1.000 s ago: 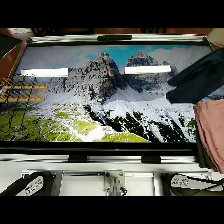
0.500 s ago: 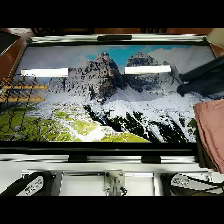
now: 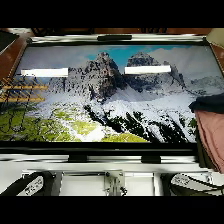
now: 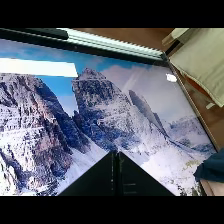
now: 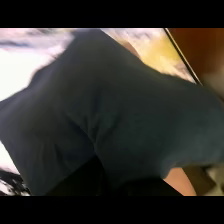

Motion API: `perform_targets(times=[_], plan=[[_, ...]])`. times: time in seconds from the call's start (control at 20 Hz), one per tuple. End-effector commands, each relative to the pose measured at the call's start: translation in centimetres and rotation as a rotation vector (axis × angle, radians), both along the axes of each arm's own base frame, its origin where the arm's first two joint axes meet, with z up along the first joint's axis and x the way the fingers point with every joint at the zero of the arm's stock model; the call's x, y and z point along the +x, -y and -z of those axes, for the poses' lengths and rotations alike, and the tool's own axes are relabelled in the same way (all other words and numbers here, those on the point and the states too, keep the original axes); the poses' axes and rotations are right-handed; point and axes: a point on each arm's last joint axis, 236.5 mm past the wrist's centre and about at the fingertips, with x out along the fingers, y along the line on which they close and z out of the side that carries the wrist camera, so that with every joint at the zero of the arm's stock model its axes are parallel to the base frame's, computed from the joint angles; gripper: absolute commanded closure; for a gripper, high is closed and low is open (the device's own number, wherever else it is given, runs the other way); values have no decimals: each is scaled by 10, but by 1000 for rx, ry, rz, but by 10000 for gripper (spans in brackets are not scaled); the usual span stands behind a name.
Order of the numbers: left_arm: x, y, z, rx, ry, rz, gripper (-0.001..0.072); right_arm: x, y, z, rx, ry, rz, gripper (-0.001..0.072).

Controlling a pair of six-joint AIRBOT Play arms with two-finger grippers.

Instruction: Fold the shirts.

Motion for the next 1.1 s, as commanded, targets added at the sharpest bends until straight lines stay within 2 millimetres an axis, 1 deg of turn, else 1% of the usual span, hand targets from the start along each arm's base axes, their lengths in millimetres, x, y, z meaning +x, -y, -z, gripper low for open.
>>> perform_targets(times=[0.0, 0.1, 0.25, 0.3, 0.35, 0.4, 0.5, 0.55, 0.6, 0.65, 0.7, 0.75, 0.8, 0.85, 0.9, 0.95, 1.0, 1.05], plan=[[0, 0, 0, 2, 3, 2, 674, -81, 2, 28, 114, -245, 257, 645], [-1, 0, -1, 3, 2, 2, 674, -119, -8, 56, 228, -350, 347, 645], [-3, 1, -3, 4, 8, 4, 674, -177, -15, 91, 275, -489, 451, 645], [-4, 2, -4, 2, 10, 5, 674, -191, -17, 106, 283, -513, 468, 645], [-4, 2, -4, -2, 10, 7, 674, -199, -18, 120, 286, -509, 483, 644], [-4, 2, -4, -2, 10, 7, 674, -199, -17, 137, 287, -474, 508, 644], [-3, 2, -4, -2, 11, 5, 674, -191, -21, 168, 321, -427, 496, 644], [-3, 2, -4, -3, 10, 5, 674, -189, -22, 180, 327, -420, 495, 600], [-3, 2, -4, -3, 10, 5, 674, -186, -22, 190, 328, -406, 495, 321], [-3, 2, -4, -3, 10, 5, 674, -186, -23, 194, 329, -411, 482, 81], [-3, 2, -4, -2, 10, 5, 674, -190, -21, 192, 314, -426, 471, 81], [-2, 2, -3, -3, 8, 5, 674, -195, -16, 186, 286, -444, 480, 81], [-1, 1, -2, -4, 4, 5, 675, -196, -12, 174, 272, -444, 493, 81], [2, 1, 1, -5, -2, 4, 676, -188, -3, 158, 241, -402, 499, 81], [5, 0, 4, -7, -11, 4, 676, -171, 11, 133, 182, -322, 501, 81], [11, -1, 11, 2, -27, 1, 677, -141, 26, 100, 101, -207, 465, 81], [18, -5, 25, 51, -50, -12, 678, -100, 34, 64, 30, -59, 398, 81], [29, -13, 48, 168, -84, -45, 679, -52, 29, 25, -19, 102, 304, 81]])
